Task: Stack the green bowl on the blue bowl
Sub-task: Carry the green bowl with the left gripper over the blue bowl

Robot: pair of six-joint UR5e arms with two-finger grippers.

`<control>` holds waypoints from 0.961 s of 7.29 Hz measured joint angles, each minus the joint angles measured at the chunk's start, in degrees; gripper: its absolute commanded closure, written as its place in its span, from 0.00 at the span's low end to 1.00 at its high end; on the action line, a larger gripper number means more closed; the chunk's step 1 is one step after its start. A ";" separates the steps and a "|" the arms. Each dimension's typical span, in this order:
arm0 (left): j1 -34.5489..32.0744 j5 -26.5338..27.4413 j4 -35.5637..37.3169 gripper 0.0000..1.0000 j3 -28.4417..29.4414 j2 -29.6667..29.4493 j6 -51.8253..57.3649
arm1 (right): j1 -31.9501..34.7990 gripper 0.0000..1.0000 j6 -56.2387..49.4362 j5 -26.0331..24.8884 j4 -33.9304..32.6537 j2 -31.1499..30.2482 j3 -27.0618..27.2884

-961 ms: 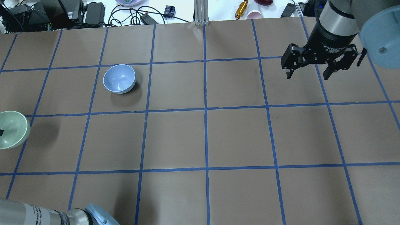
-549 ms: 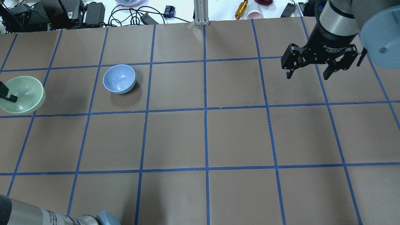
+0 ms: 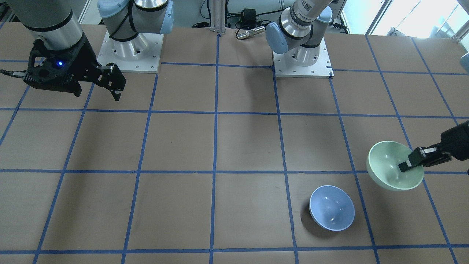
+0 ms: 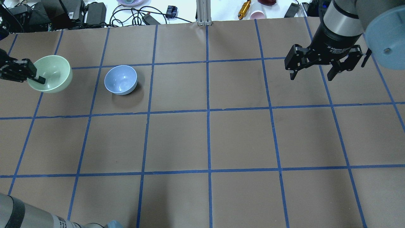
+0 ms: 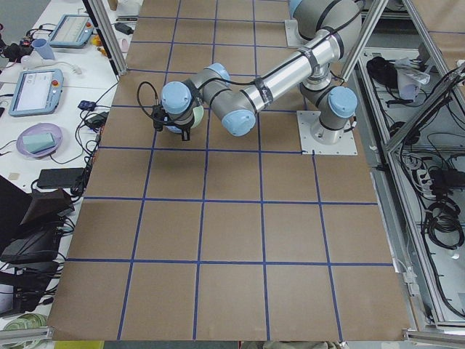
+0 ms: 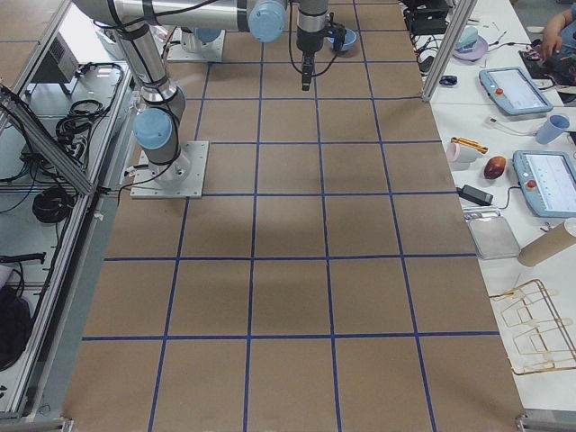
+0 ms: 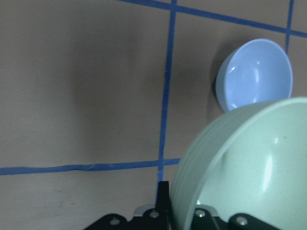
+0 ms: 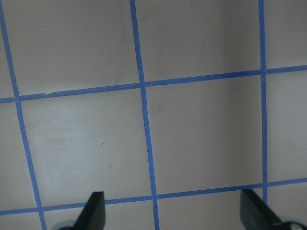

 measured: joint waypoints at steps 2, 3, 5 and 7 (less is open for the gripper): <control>-3.29 -1.36 1.83 1.00 -0.05 -1.51 -4.36 | 0.00 0.00 0.00 0.00 0.00 0.00 0.03; -4.25 -2.71 3.83 1.00 -0.18 -2.63 -6.24 | 0.00 0.00 0.00 0.00 0.00 0.00 0.03; -6.28 -3.79 7.38 1.00 -0.38 -4.92 -8.63 | 0.00 0.00 0.00 0.00 0.00 0.00 0.00; -6.90 -3.97 10.05 1.00 -0.45 -7.23 -9.02 | 0.00 0.00 0.00 0.00 0.00 0.00 0.02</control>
